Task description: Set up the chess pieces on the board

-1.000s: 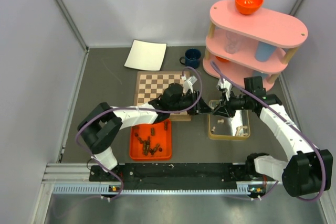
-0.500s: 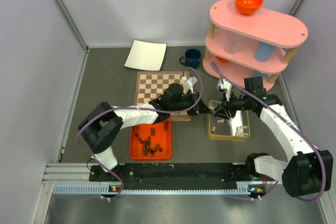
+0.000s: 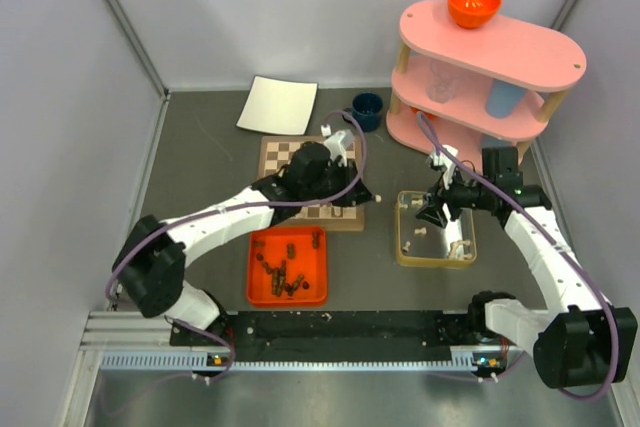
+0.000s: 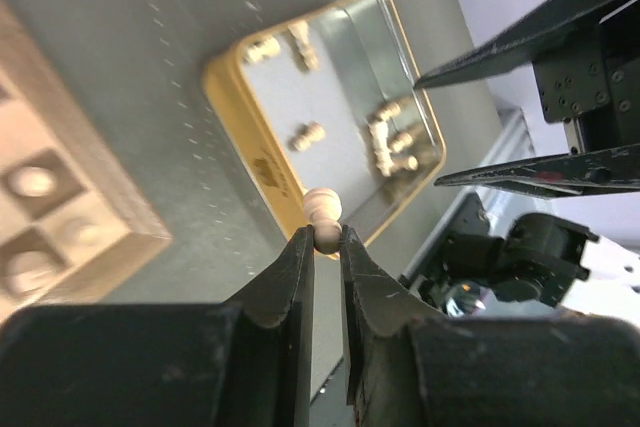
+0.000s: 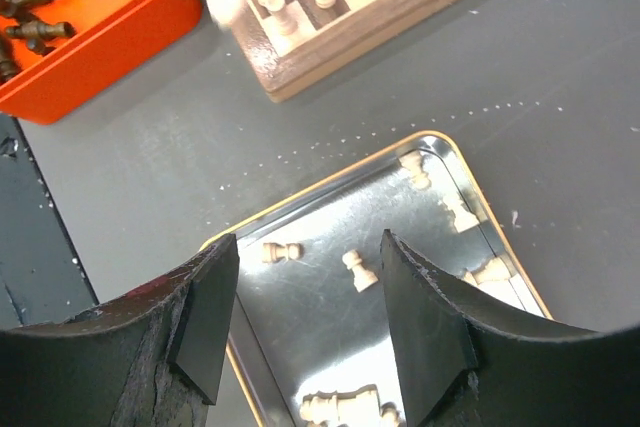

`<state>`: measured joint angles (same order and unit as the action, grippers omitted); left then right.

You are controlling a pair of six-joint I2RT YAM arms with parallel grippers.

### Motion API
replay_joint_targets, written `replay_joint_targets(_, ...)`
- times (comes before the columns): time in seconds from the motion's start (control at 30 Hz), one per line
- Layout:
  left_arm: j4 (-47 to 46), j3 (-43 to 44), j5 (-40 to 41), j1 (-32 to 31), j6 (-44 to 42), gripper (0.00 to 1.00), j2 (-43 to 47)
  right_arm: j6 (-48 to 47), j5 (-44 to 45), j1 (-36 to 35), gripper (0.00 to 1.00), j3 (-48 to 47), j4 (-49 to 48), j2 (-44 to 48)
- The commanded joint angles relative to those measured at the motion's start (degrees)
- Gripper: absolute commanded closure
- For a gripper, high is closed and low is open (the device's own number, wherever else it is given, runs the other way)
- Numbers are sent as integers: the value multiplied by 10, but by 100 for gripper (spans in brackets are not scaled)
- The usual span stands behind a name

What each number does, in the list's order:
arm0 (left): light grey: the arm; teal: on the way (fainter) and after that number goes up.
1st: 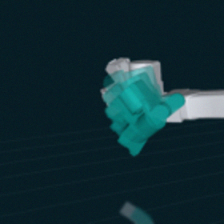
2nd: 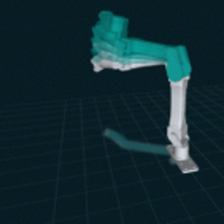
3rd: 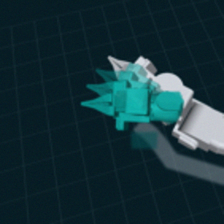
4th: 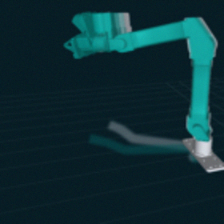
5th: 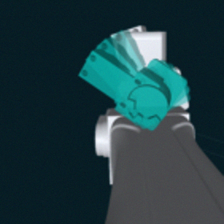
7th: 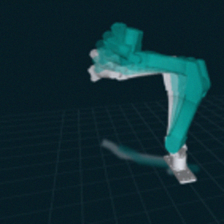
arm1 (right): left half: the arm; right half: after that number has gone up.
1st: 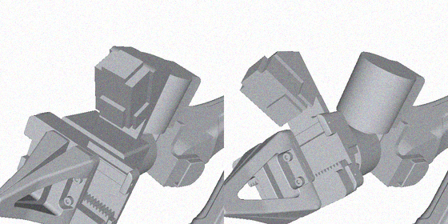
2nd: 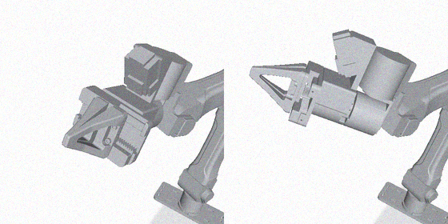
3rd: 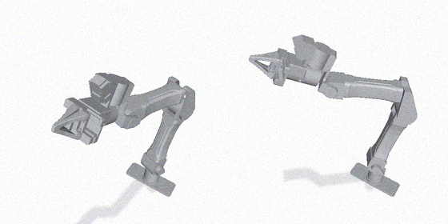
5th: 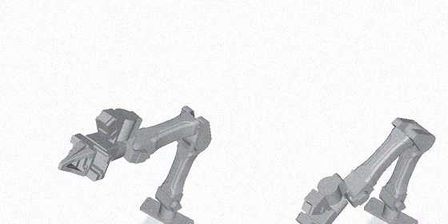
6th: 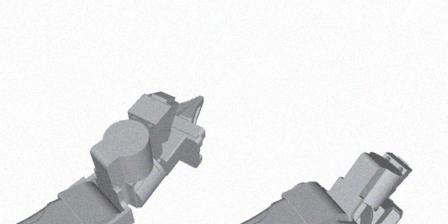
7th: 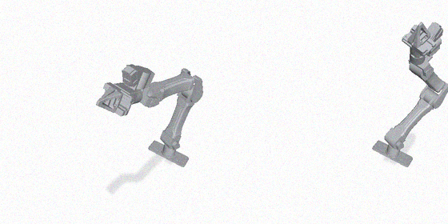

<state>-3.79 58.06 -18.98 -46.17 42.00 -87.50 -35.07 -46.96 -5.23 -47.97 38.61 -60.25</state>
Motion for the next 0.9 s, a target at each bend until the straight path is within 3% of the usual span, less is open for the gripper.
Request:
replay_joint_targets(0.0,164,59,93,20,-129,100,67,2,26,15,42,-13,-10,7)
replay_joint_targets(0.13,305,105,115,61,-218,100,52,6,49,15,41,-13,-13,-2)
replay_joint_targets(0.37,462,240,132,77,-303,100,-71,6,57,15,41,-12,-15,-4)
replay_joint_targets(0.57,498,331,147,76,-338,100,-159,4,64,14,41,-8,-16,-3)
replay_joint_targets(0.87,528,381,138,76,-353,100,-227,2,67,14,41,-8,-16,-7)
